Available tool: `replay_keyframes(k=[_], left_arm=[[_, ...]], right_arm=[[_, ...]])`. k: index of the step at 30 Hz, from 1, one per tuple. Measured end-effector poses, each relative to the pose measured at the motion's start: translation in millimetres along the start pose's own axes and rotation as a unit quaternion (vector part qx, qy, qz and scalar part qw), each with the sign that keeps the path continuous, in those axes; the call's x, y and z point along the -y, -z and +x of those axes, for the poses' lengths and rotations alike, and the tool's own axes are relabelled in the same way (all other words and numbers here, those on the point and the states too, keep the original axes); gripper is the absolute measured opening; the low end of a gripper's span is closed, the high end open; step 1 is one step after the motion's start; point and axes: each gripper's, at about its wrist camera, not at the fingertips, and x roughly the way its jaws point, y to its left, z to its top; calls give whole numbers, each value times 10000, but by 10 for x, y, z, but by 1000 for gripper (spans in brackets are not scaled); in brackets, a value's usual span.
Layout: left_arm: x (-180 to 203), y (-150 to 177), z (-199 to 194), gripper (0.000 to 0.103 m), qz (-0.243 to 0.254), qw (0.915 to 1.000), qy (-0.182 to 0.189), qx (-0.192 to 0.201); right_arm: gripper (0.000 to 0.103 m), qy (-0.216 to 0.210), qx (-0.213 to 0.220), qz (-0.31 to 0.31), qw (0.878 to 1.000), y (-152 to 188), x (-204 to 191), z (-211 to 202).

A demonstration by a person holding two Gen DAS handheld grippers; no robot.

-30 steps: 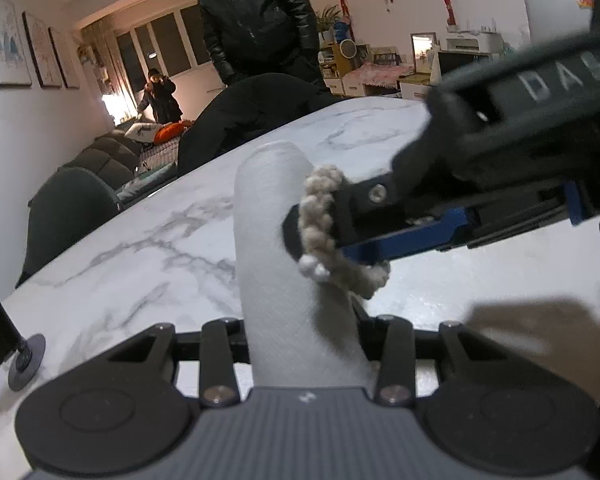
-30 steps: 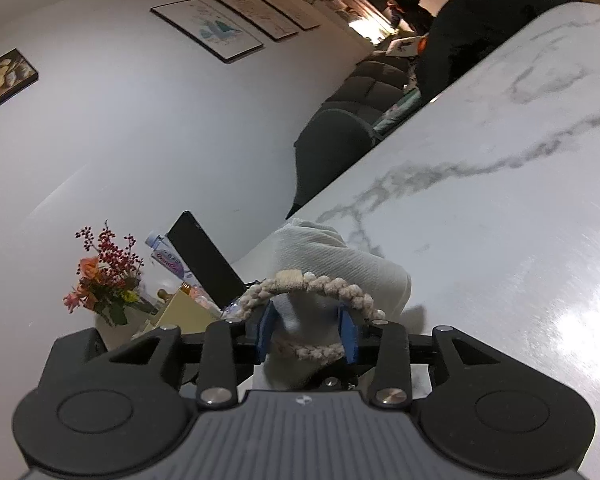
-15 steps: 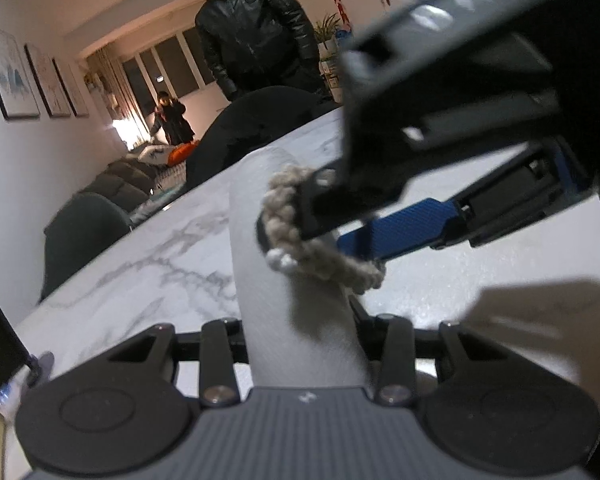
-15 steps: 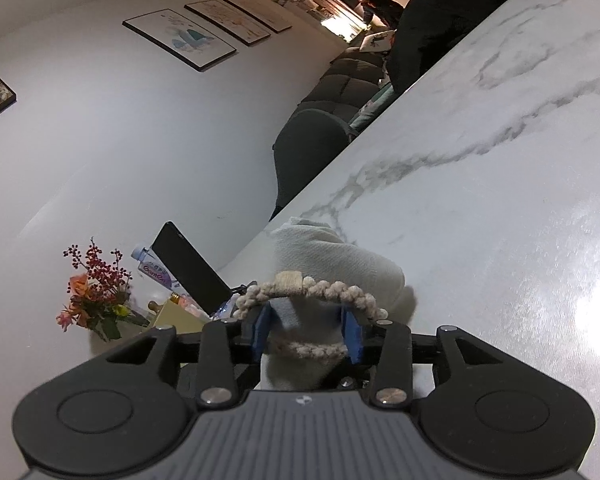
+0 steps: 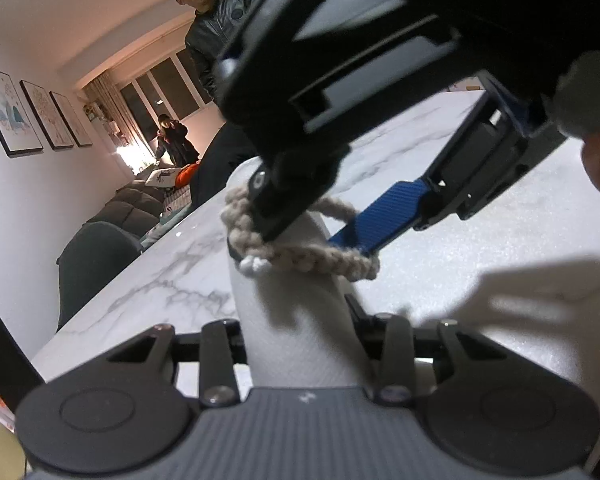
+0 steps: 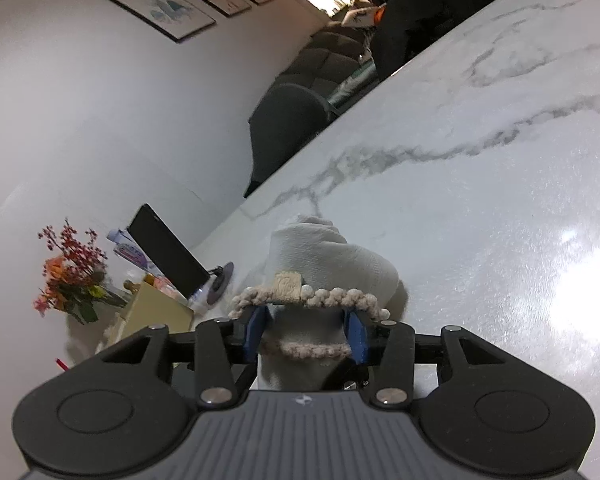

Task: Fold shopping bag
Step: 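Slip the loop over the roll end and pull it down with the right gripper, then grip the looped roll with the right gripper while the left gripper releases it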

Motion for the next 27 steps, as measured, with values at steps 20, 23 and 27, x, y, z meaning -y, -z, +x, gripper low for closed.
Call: replay_keyframes(k=[20, 23, 27], left_arm=[[123, 98, -60, 37, -421, 9990, 129, -62], [96, 128, -56, 37, -569, 9983, 94, -112], [56, 192, -147, 47, -583, 9981, 203, -81]], right_arm=[[50, 571, -889, -685, 9920, -215, -183, 526], [46, 529, -745, -1052, 9902, -165, -263, 540], [41, 415, -544, -1311, 9890, -105, -338, 507]])
